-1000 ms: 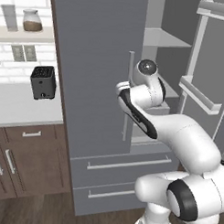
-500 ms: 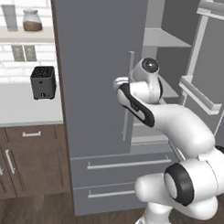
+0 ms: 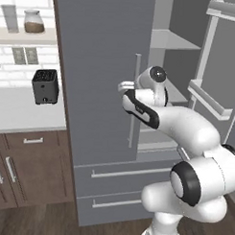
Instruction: Take the strawberry from the fridge and place it on top of the pancake, located on the dining counter.
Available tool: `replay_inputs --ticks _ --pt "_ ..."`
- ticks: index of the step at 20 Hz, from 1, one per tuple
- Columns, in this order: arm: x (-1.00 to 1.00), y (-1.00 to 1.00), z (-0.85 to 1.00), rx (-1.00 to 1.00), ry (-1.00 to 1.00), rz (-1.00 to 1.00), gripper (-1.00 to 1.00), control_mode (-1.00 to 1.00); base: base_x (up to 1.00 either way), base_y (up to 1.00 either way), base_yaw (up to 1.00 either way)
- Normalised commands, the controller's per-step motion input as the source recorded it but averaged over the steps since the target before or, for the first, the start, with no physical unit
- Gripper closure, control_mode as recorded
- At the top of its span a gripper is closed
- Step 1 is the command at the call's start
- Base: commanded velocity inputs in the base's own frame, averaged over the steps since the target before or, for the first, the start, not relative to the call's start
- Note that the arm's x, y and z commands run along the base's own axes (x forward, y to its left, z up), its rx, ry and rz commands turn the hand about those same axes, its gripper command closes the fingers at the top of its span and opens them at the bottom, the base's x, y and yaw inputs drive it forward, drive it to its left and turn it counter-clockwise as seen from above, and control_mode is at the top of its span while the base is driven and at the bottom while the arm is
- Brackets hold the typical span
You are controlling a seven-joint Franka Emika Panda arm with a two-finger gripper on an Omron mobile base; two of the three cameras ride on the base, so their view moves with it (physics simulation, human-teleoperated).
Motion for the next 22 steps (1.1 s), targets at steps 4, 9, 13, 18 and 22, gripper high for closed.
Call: replay_inputs --ticks 4,9,13,18,22 --pt "0.28 0.06 -0.05 0.0 0.0 0.0 -1.0 -1.0 0.0 0.0 0.0" --pt "0.31 0.13 0.0 0.0 0.0 0.0 -1.0 -1.0 0.0 0.0 0.0" --pt "0.3 0.03 -0.03 0.0 0.0 0.0 -1.0 -1.0 0.0 0.0 0.0" --pt "0.38 0.01 -0.12 0.0 0.0 0.0 1.0 -1.0 0.0 0.0 0.0" --pt "0.15 0.07 -0.01 0.0 0.0 0.0 1.0 -1.0 0.0 0.0 0.0"
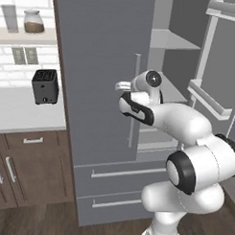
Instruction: Take the strawberry from the fridge and place it on top of the pancake, located on the dining counter.
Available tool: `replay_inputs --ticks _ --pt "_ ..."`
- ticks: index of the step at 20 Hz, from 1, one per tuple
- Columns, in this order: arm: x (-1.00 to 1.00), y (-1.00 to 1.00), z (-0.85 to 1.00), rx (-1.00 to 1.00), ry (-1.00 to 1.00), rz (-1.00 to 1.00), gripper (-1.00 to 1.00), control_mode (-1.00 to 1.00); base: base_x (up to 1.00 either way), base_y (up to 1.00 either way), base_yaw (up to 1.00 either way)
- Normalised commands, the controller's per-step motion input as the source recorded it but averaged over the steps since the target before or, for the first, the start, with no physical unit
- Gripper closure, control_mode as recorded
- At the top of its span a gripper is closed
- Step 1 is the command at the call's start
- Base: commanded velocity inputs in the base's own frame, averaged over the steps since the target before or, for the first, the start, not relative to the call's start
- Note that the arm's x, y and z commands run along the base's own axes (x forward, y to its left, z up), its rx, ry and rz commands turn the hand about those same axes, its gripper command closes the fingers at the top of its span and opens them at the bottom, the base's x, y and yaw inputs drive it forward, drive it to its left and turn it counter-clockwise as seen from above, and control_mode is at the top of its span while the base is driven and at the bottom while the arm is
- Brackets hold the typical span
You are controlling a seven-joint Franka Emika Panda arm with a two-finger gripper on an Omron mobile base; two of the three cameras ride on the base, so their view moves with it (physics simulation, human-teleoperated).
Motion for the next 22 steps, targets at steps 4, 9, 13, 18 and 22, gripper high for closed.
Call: replay_inputs --ticks 4,9,13,18,22 --pt "-0.42 0.09 0.0 0.01 0.0 0.0 1.0 -1.0 0.0 0.0 0.0" --pt "-1.0 0.0 0.0 0.05 -0.03 0.01 1.0 -1.0 0.0 0.0 0.0" --pt "-1.0 0.21 0.0 0.03 0.0 0.0 1.0 -1.0 0.0 0.0 0.0" --pt "-0.95 0.42 0.0 0.02 0.0 0.0 -1.0 -1.0 0.0 0.0 0.0" --pt "-0.76 -0.68 0.15 0.16 0.0 0.0 -1.0 -1.0 0.0 0.0 0.0"
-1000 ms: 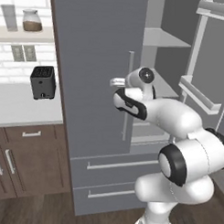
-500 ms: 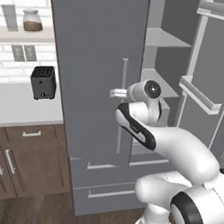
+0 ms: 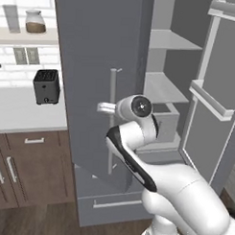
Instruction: Take the strawberry from the fridge and place it on top of the pancake, located on the dining counter.
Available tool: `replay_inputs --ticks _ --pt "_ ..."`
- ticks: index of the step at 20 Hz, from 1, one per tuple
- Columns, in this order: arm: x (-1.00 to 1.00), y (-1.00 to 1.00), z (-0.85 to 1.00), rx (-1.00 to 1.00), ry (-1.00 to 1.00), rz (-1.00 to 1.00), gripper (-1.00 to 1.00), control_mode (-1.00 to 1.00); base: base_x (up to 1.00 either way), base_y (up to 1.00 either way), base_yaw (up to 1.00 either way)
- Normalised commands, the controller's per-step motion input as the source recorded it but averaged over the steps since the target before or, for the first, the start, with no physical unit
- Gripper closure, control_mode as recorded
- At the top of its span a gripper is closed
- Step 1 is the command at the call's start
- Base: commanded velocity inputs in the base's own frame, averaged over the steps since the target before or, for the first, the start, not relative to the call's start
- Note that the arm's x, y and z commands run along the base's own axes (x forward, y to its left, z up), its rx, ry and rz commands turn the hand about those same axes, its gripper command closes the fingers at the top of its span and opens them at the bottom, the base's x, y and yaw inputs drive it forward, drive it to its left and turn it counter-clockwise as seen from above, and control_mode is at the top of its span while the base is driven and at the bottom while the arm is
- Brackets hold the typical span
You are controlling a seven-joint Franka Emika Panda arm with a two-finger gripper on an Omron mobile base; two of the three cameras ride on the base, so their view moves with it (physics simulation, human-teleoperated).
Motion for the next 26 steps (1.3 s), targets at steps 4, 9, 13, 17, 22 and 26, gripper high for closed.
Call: replay_inputs --ticks 4,9,13,17,22,26 --pt "-0.58 -1.0 0.23 0.34 0.0 0.0 -1.0 -1.0 0.0 0.0 0.0" --pt "-0.44 -0.95 0.17 0.3 0.1 0.0 -1.0 -1.0 0.0 0.0 0.0" --pt "-0.29 -0.34 -0.08 0.03 0.02 0.0 -1.0 -1.0 0.0 0.0 0.0" --pt "-0.1 -0.07 -0.01 -0.06 0.0 0.0 -1.0 -1.0 0.0 0.0 0.0" --pt "-0.37 -0.59 0.18 -0.04 0.0 0.0 -1.0 -1.0 0.0 0.0 0.0" --pt "-0.62 -0.99 0.4 0.08 0.01 0.0 -1.0 -1.0 0.0 0.0 0.0"
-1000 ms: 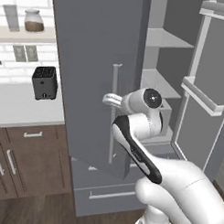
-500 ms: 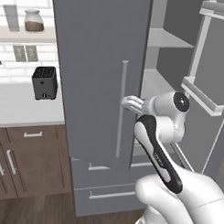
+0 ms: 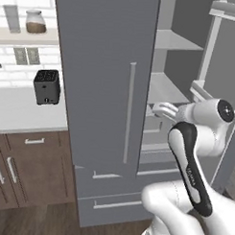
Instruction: Take the strawberry from the fridge and place it on top of the pancake, located on the dining counter.
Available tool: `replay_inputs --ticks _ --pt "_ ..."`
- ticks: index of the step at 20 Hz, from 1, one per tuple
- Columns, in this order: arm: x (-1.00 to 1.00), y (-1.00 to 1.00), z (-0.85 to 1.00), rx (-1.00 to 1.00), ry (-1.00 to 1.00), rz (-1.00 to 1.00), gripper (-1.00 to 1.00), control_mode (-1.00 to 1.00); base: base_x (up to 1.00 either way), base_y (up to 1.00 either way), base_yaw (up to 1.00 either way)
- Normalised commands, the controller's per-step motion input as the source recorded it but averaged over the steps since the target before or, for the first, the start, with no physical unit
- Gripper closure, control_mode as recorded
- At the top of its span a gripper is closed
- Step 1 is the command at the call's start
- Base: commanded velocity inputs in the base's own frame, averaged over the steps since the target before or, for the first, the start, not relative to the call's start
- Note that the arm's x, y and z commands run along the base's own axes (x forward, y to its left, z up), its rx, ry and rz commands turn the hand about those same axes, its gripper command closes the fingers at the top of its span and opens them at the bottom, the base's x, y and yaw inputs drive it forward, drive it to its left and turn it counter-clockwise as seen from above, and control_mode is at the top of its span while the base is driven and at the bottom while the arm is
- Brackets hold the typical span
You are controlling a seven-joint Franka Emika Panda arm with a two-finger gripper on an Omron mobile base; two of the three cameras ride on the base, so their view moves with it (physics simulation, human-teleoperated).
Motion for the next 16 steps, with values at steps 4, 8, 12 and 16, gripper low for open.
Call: replay_inputs --ticks 4,8,12,16 --pt "-0.18 -0.79 0.28 0.12 0.02 0.0 -1.0 -1.0 0.0 0.0 0.0" --pt "0.11 -0.22 0.13 0.22 0.01 0.01 -1.0 -1.0 0.0 0.0 0.0" --pt "0.38 0.0 0.03 0.25 0.04 0.01 -1.0 -1.0 0.0 0.0 0.0" --pt "0.38 0.0 0.0 0.2 0.05 0.0 -1.0 -1.0 0.0 0.0 0.0"
